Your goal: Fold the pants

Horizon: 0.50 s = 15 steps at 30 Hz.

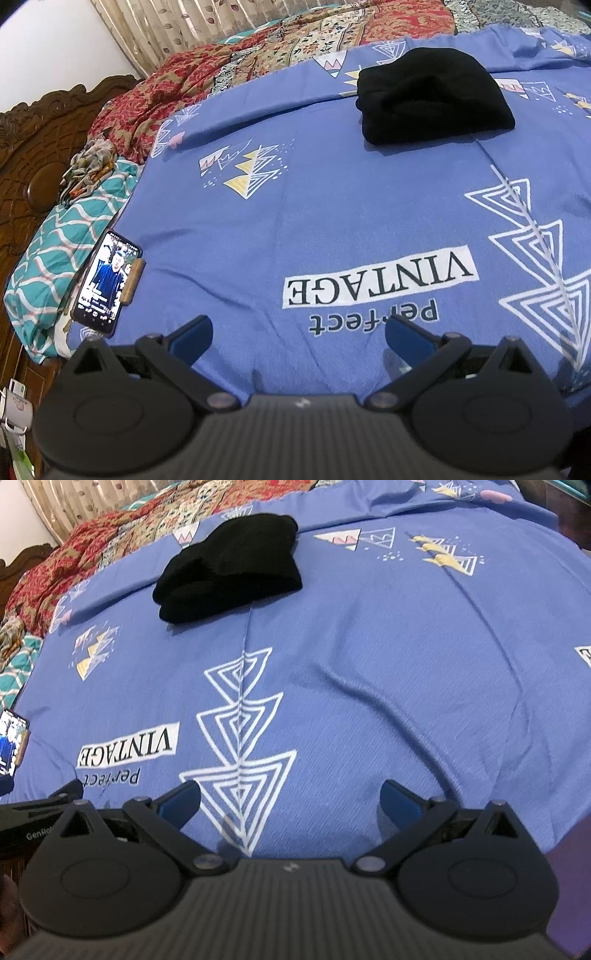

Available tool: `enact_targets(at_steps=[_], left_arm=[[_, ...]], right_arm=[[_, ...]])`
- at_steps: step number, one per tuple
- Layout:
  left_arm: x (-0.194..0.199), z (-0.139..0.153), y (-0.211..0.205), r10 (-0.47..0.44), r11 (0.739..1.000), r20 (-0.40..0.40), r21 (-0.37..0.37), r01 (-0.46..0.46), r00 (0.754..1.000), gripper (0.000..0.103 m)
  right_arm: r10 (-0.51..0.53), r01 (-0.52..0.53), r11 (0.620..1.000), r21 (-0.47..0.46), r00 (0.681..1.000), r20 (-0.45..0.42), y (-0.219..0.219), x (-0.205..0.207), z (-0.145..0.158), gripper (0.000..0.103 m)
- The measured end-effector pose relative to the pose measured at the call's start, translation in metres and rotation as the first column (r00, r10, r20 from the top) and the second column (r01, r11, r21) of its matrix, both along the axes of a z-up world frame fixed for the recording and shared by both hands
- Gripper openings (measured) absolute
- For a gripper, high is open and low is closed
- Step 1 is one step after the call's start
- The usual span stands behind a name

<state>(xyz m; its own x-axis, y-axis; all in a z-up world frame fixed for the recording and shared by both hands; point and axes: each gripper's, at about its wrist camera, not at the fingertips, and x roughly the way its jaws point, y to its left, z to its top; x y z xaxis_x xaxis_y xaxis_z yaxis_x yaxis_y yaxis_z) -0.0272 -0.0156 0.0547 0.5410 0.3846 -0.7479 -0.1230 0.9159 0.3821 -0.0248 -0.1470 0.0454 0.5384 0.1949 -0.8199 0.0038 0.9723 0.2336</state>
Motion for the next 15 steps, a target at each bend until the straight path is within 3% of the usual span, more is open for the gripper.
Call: enact_targets(at_steps=[9,15], left_arm=[[0.020,0.008,-0.006,-0.030,0.998,-0.025,-0.047,0.029,0.999,0.103],[0.036,0.013,-0.010,-0.035,0.998,-0.017,-0.060,0.034,0.999,0.103]], right_arm=[[-0.052,0.044,0.997,0.057,0.988,0.142,-0.015,0.000,0.023,0.103],[-0.090,0.082,0.995,0.056,0.983,0.159,-0.027,0.011,0.029,0.103]])
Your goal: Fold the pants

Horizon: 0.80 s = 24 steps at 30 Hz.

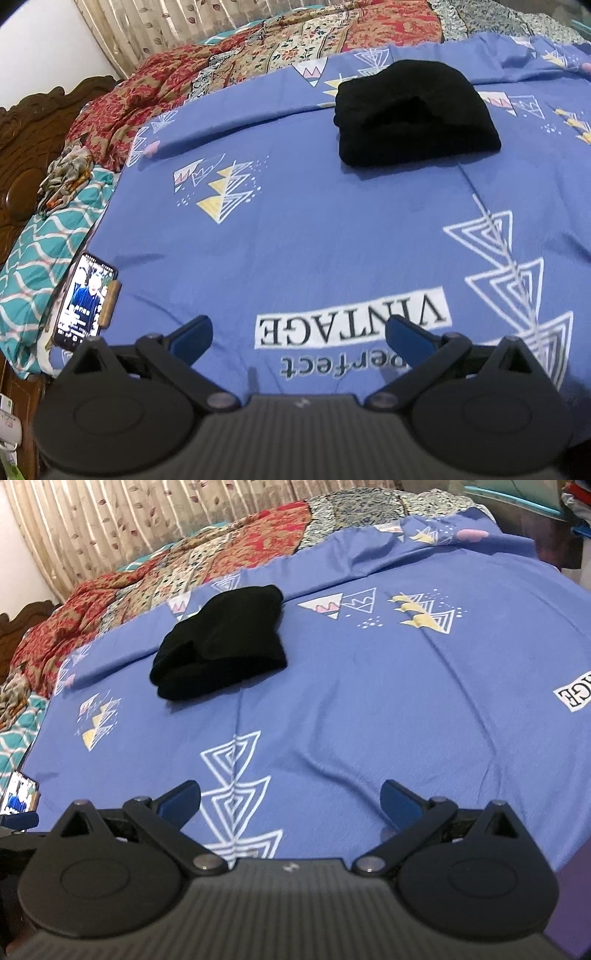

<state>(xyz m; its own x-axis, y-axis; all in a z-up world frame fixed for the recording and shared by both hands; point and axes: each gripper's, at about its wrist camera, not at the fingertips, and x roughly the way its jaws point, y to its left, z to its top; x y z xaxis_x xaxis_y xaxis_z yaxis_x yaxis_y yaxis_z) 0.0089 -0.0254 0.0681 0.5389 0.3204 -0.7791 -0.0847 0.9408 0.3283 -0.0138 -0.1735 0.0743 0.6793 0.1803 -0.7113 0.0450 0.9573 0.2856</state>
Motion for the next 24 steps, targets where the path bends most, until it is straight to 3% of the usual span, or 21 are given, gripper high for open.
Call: enact_targets(at_steps=[24], left_arm=[[0.071,0.009,-0.035,-0.027,1.000,-0.015,0.009,0.028,1.000,0.103]], right_arm=[[-0.011,0.009,0.999,0.045,0.999,0.053,-0.020,0.049,0.019,0.103]])
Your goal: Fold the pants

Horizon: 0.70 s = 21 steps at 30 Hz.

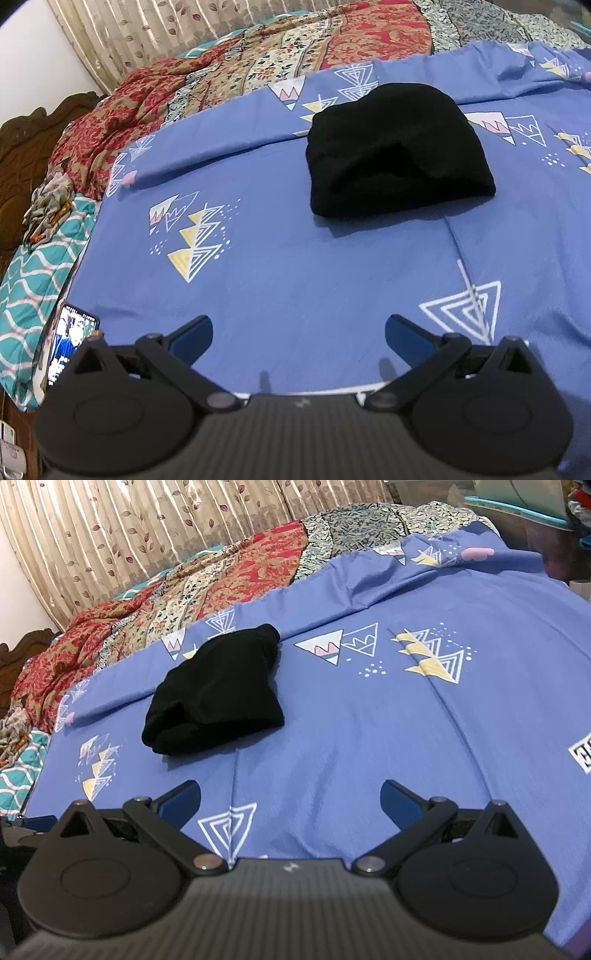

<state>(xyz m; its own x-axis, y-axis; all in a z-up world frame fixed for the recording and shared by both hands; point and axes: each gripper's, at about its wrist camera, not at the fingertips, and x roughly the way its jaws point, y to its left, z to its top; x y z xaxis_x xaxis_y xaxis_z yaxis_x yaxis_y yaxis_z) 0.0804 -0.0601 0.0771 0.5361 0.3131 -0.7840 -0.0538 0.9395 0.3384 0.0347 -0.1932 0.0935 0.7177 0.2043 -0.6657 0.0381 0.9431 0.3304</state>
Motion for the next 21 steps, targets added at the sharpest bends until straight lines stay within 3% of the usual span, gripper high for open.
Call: enact_targets(at_steps=[21], left_arm=[[0.033,-0.008,-0.027,-0.032,0.999,-0.052,0.030,0.034,0.998,0.103]], right_arm=[[-0.026,0.028,0.997,0.069,0.999,-0.024,-0.021,0.015,-0.012,0.103]])
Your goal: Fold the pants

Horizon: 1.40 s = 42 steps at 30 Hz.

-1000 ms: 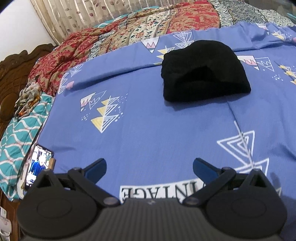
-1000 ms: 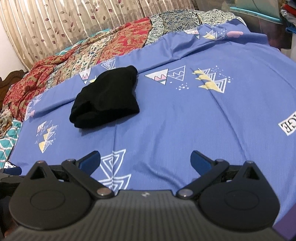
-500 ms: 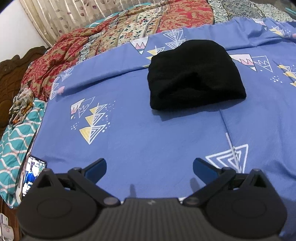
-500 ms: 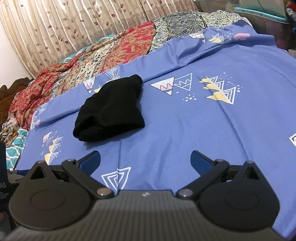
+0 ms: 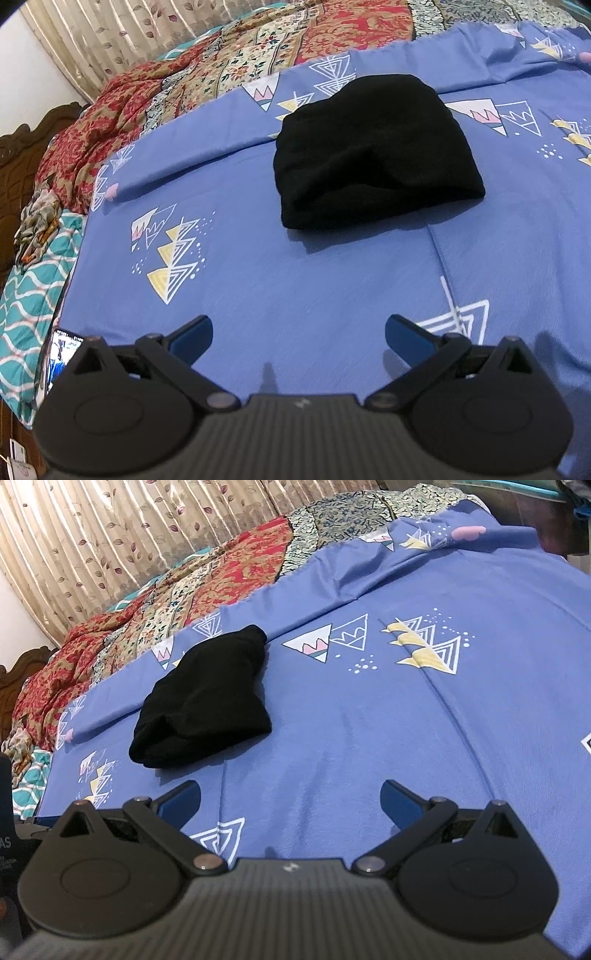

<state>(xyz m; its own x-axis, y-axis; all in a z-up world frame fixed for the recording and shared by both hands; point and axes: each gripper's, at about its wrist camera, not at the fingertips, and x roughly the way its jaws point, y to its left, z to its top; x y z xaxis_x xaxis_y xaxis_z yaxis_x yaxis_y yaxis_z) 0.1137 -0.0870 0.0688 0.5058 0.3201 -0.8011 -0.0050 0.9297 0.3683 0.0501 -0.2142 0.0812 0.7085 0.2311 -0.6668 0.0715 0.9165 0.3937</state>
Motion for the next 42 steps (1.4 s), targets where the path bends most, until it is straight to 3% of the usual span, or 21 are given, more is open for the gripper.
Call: enact_targets(at_steps=[42], left_arm=[[0.032,0.019,-0.019,0.006,1.000,0.032,-0.001,-0.006,0.999,0.103]], right_arm=[[-0.035,0.035,0.999,0.026,0.999,0.031,-0.015,0.002,0.007,0.103]])
